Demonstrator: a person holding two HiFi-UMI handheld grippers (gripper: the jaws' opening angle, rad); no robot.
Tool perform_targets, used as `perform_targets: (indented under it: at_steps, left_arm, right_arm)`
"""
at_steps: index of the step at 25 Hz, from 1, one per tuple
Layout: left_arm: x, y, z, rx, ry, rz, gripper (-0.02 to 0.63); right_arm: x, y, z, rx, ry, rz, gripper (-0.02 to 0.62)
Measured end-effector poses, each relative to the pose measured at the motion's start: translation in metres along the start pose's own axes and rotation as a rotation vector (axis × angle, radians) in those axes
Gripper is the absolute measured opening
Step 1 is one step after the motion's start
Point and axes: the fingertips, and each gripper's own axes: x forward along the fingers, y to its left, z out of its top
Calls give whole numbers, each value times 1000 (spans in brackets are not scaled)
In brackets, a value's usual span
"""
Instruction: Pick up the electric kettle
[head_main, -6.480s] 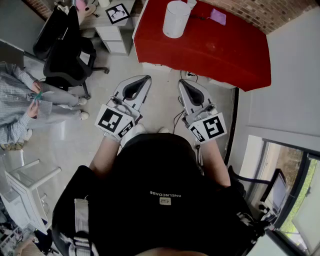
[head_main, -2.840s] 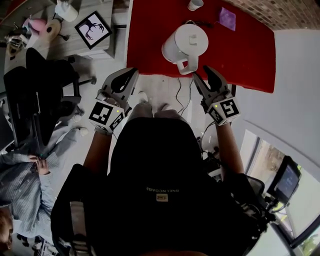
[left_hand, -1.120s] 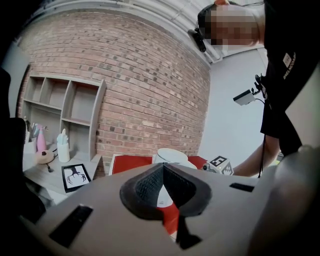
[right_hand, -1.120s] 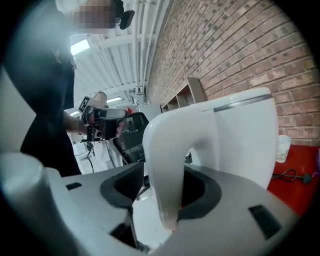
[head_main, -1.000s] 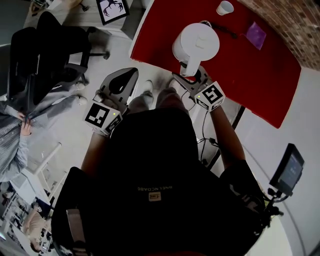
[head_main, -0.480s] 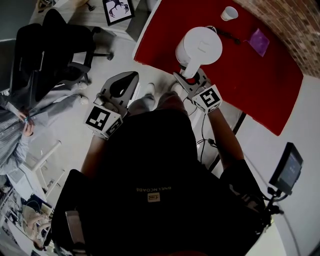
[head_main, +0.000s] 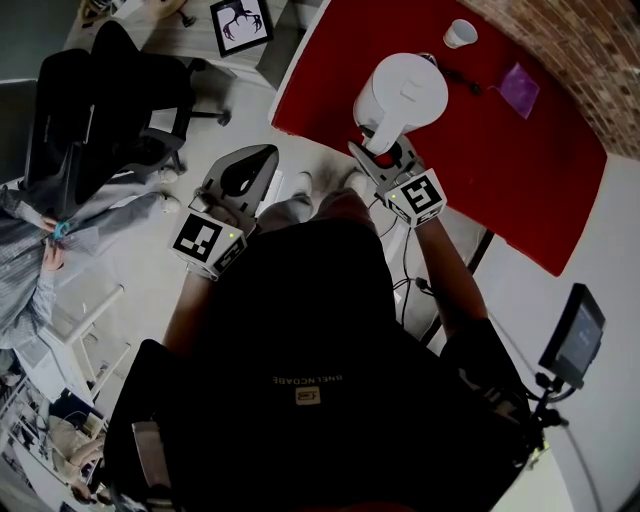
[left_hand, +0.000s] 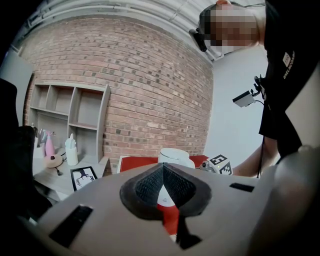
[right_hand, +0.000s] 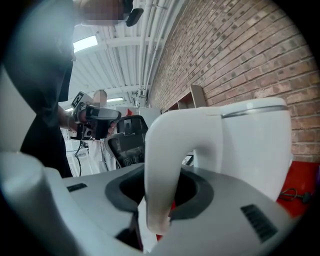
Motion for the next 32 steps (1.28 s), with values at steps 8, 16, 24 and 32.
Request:
perform_targets:
  at_steps: [8, 16, 24, 32]
  left_arm:
    - [-1, 5, 4, 11, -8, 8, 5]
    - [-1, 9, 7, 24, -21, 15, 6]
    - [1, 11, 11, 38, -29, 15, 5]
    - [1, 17, 15, 43, -36, 22, 5]
  right_arm:
    - [4, -11, 9, 23, 4, -23, 123]
    - [4, -19, 15, 34, -7, -38, 126]
    - [6, -28, 24, 49, -21, -36, 132]
    - [15, -19, 40, 20, -38, -8, 132]
